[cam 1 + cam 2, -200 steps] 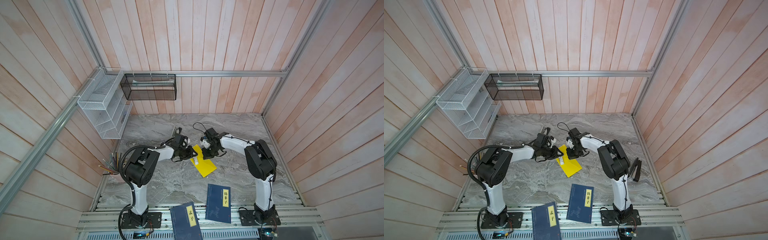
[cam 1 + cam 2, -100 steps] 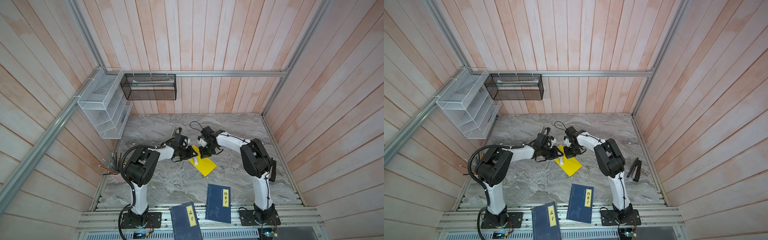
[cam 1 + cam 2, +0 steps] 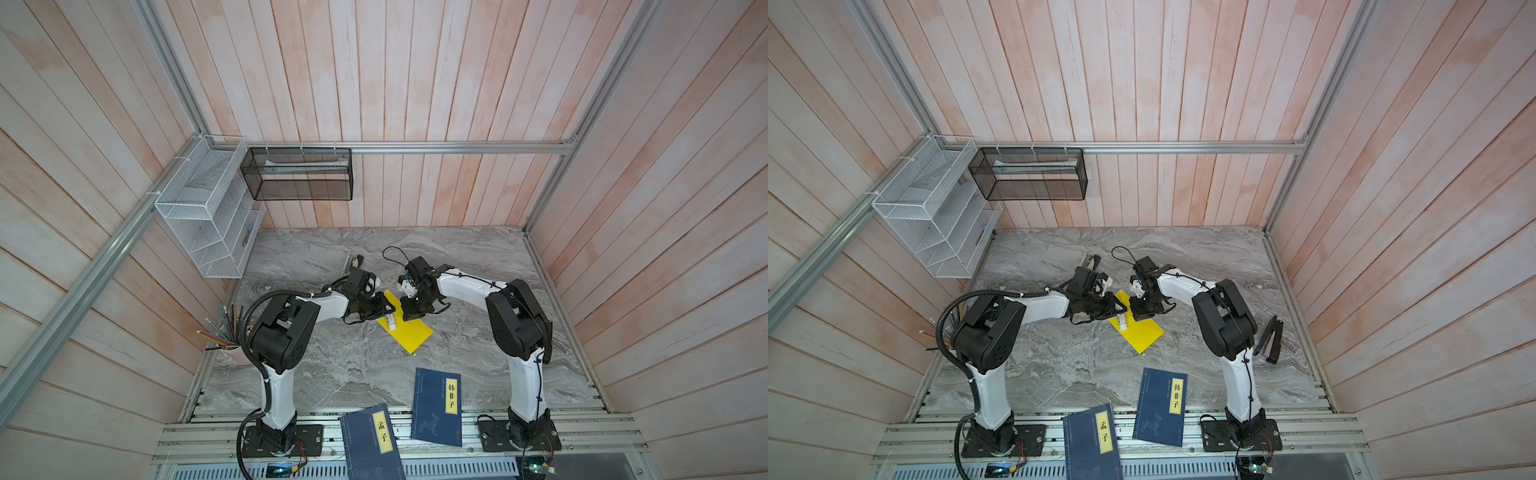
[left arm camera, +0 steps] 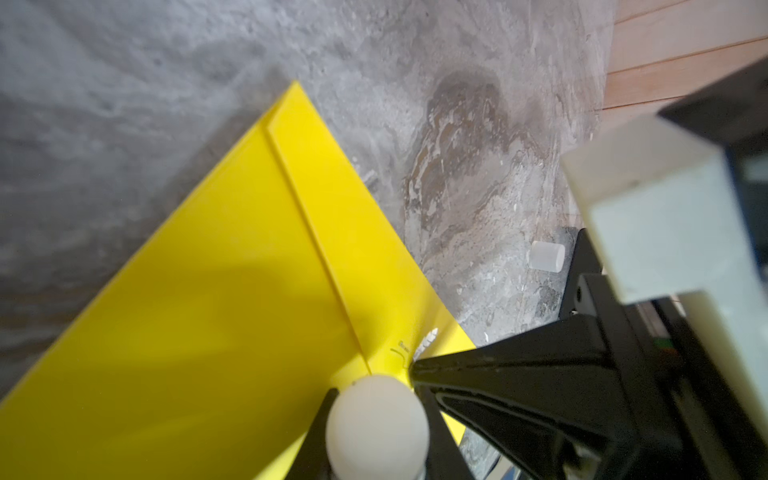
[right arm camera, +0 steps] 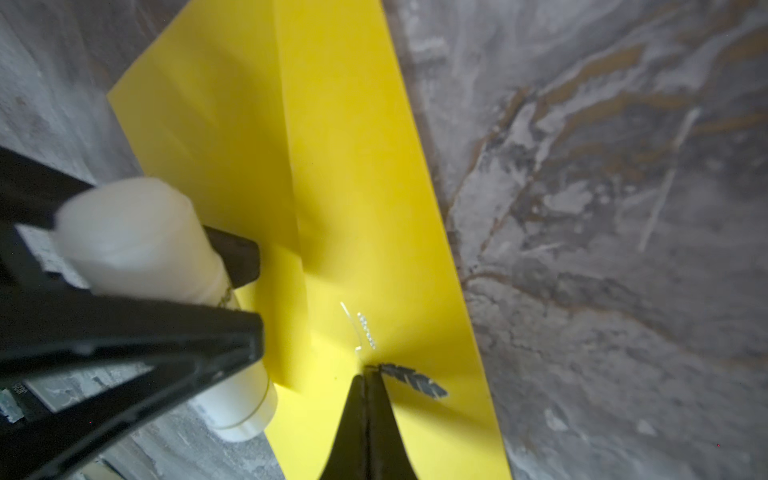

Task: Place the letter into the envelope and seal it

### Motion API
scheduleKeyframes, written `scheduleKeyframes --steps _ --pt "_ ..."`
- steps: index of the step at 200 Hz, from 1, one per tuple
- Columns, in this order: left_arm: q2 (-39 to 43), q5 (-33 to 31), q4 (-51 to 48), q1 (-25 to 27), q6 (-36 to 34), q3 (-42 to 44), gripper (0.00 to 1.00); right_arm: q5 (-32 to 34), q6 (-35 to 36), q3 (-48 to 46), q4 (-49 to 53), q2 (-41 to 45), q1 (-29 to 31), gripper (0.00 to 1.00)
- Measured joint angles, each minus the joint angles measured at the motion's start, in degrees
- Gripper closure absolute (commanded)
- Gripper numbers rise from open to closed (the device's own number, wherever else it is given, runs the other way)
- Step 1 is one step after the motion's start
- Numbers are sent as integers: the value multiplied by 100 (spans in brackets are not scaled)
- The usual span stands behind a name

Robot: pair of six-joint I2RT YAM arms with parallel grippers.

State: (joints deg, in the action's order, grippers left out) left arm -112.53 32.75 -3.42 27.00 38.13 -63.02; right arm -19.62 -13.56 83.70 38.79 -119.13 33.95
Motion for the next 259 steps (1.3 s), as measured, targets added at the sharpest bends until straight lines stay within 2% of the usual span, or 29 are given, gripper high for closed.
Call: scheduleKeyframes --steps 40,106,206,259 --pt "0 0 2 0 0 0 100 -114 -63 22 22 -4 -26 100" --pt "-26 4 0 -7 0 -4 100 -481 -269 560 175 -389 -24 100" --pt "-22 55 -11 -76 0 24 100 -586 -306 323 -2 -299 -101 100" --pt "-22 138 -37 -122 -2 26 100 -743 -546 374 2 -310 -109 100"
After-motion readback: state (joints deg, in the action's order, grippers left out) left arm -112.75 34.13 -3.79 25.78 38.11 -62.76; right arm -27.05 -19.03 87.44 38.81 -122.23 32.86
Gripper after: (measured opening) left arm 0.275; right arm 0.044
